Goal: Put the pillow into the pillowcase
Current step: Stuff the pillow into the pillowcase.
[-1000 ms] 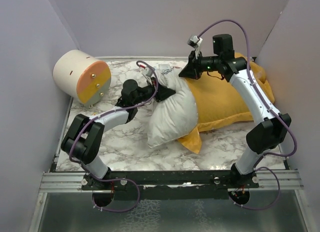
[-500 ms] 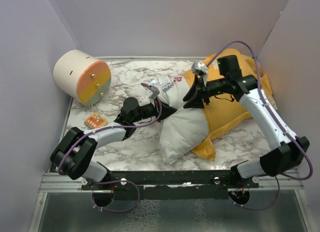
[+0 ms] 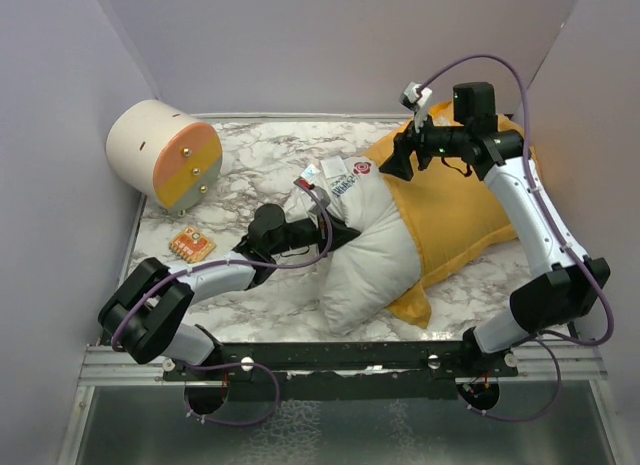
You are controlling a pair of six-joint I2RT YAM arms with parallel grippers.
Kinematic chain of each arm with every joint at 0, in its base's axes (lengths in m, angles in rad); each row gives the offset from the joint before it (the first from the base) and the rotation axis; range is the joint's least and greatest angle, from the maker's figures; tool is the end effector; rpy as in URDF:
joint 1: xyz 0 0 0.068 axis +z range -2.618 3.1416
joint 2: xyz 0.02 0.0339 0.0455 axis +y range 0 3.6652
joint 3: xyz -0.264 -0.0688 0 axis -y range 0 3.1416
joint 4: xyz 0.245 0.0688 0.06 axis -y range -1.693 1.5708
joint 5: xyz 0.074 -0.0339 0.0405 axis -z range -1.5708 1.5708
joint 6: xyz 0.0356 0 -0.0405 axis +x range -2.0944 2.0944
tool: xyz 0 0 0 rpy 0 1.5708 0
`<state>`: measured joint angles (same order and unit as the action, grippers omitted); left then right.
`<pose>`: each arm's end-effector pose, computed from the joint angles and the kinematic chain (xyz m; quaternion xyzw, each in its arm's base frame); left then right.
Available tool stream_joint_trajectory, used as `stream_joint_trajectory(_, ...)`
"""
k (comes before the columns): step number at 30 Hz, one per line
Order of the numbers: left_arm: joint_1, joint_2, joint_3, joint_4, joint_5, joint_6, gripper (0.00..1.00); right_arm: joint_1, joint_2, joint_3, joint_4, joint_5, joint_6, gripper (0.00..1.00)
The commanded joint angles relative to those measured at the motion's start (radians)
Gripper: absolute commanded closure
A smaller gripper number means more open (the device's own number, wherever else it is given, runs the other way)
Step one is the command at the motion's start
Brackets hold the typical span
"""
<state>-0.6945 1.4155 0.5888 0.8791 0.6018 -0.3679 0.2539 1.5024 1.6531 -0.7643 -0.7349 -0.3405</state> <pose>0.2118 -0.2027 0.2401 0.3190 0.6137 -0.5268 0.4940 0.3011 0.1028 0.4152 -0.4008 0.7436 0.3000 0.4432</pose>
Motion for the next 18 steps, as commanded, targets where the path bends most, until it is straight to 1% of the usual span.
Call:
stream_joint_trajectory(1, -0.039, 0.021, -0.014, -0.149, 0.094, 0.058, 1.0, 0.0, 0.03, -0.016, -0.044, 0.134, 0.014, 0.27)
stream_joint_trajectory(7, -0.059, 0.036, -0.016, -0.162, 0.104, 0.066, 1.0, 0.013, 0.016, -0.061, -0.078, 0.174, -0.026, 0.3)
stream_joint_trajectory(9, -0.065, 0.039, -0.014, -0.166, 0.105, 0.066, 1.0, 0.015, 0.008, -0.07, -0.09, 0.177, -0.035, 0.36)
stream_joint_trajectory(12, -0.077, 0.039, -0.012, -0.173, 0.105, 0.069, 1.0, 0.017, 0.01, -0.078, -0.115, 0.191, -0.054, 0.49)
stream_joint_trajectory(15, -0.086, 0.032, -0.006, -0.196, 0.109, 0.087, 1.0, 0.018, 0.022, -0.079, -0.133, 0.197, -0.066, 0.68)
stream_joint_trajectory(18, -0.089, 0.024, 0.014, -0.24, 0.126, 0.123, 1.0, 0.023, 0.049, -0.041, -0.172, 0.117, -0.061, 0.9)
